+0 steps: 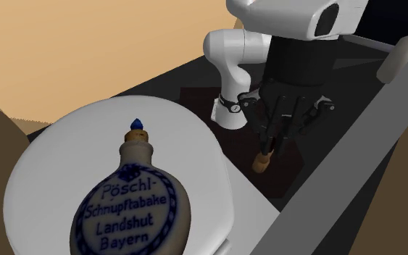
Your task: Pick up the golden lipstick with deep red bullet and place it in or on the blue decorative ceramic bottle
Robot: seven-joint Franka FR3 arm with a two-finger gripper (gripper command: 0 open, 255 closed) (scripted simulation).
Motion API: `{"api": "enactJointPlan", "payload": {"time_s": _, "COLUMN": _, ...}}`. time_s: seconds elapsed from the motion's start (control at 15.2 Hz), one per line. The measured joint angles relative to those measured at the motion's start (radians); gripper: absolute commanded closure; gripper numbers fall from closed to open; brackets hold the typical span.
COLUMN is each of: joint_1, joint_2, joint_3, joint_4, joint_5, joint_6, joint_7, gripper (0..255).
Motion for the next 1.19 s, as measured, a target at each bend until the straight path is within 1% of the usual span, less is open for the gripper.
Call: {"api": "enactJointPlan", "payload": {"time_s": 1.19, "joint_1": 0.002, "joint_2": 0.009, "joint_3": 0.002, "joint_4": 0.249, "joint_5": 0.006, "joint_6": -0.240, "joint_7": -0.012, "gripper": 255}}
